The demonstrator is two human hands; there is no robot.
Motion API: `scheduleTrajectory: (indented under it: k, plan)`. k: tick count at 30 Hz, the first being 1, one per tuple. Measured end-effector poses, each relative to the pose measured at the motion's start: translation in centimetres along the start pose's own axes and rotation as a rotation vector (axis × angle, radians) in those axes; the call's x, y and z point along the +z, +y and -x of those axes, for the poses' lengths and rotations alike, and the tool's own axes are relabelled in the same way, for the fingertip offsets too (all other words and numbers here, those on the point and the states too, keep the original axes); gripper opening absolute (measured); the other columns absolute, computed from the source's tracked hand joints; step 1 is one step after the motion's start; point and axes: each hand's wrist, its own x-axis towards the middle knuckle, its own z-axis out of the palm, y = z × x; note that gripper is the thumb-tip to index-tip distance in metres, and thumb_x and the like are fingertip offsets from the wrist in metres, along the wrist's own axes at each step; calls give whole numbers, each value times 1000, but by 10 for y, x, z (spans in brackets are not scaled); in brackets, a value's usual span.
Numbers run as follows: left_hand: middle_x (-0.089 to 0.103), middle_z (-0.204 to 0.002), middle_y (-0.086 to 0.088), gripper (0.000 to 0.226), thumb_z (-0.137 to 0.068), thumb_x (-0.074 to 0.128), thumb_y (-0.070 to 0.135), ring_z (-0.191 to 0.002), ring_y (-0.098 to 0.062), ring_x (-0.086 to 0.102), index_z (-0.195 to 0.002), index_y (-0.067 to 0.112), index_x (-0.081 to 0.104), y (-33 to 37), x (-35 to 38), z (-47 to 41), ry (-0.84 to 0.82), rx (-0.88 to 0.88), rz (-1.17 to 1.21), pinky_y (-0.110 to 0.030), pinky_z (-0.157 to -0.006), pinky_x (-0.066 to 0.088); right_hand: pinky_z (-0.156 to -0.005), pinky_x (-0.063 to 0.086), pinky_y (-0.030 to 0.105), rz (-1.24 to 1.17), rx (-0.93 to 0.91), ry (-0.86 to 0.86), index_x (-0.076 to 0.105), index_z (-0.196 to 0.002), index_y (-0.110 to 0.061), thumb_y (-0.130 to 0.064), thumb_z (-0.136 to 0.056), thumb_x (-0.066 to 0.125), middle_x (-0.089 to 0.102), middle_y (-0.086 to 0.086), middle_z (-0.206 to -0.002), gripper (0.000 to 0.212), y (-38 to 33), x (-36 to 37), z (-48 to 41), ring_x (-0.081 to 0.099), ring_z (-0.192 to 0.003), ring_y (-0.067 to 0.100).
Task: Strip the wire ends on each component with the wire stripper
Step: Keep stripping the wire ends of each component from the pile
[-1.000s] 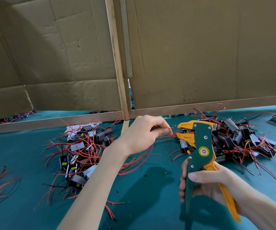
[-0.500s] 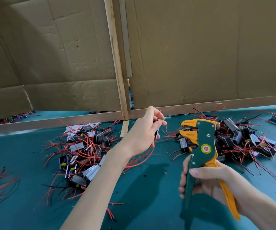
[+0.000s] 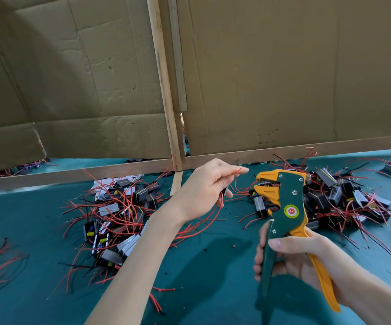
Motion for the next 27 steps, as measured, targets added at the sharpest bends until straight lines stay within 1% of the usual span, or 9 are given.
scheduleTrajectory:
  k: [4,7,10,12,16,18,21,24,27]
  plan:
    - [60,-113,-1,32,-101,41,6,-73,-20,66,-124,24,57,3,0,1,-4,37,17,-25,-55,52,-60,57,52,-11,8,4,64,-72,6,-8,-45,75,58,35,-74,32,0,-1,0,63,-65,46]
    - [62,-112,-1,17,-101,43,9,-68,-20,67,-103,25,48,4,0,2,-4,26,46,-25,-50,49,-59,56,51,-13,9,1,64,-71,6,-8,-45,75,58,35,-73,32,-1,0,0,63,-64,46]
    - [61,-112,-10,27,-100,46,11,-66,-15,67,-86,35,45,4,-1,2,7,47,24,-26,-50,49,-59,56,51,-12,1,-1,63,-72,6,-8,-45,75,58,34,-73,34,0,-1,0,63,-65,46]
    - [61,-111,-12,29,-99,48,11,-67,-13,67,-83,36,46,4,-1,3,1,58,19,-27,-50,50,-59,56,52,-16,-7,3,61,-75,8,-8,-44,75,57,35,-73,37,0,-1,0,62,-65,47]
    - [61,-107,-23,17,-97,54,14,-69,-11,66,-88,29,53,5,-2,2,-7,61,-26,-27,-55,51,-60,56,52,2,-17,-10,61,-75,9,-7,-46,76,57,36,-73,36,1,-1,0,62,-65,48]
    - [63,-104,-19,12,-97,55,15,-70,-14,65,-89,25,55,6,-2,2,-13,67,-49,-17,-55,46,-61,56,52,17,-23,-30,61,-75,8,-7,-49,76,57,36,-74,34,2,-2,1,62,-66,48]
    - [64,-98,-4,6,-96,56,15,-72,-17,64,-92,18,58,6,-2,2,-28,70,-90,-10,-56,42,-63,55,53,34,-36,-48,61,-77,8,-7,-52,77,57,37,-76,33,3,-3,2,62,-68,49]
    - [57,-82,9,5,-96,57,17,-70,-14,62,-93,15,61,7,-2,3,-50,61,-105,-8,-59,40,-64,55,53,60,-40,-67,62,-77,6,-8,-54,77,57,37,-76,31,3,-3,3,62,-69,49]
    - [56,-83,10,6,-96,57,20,-69,-10,60,-92,19,62,8,-4,3,-77,53,-110,-13,-66,44,-65,55,53,83,-40,-76,64,-77,5,-9,-56,77,58,37,-77,28,3,-3,3,63,-70,48]
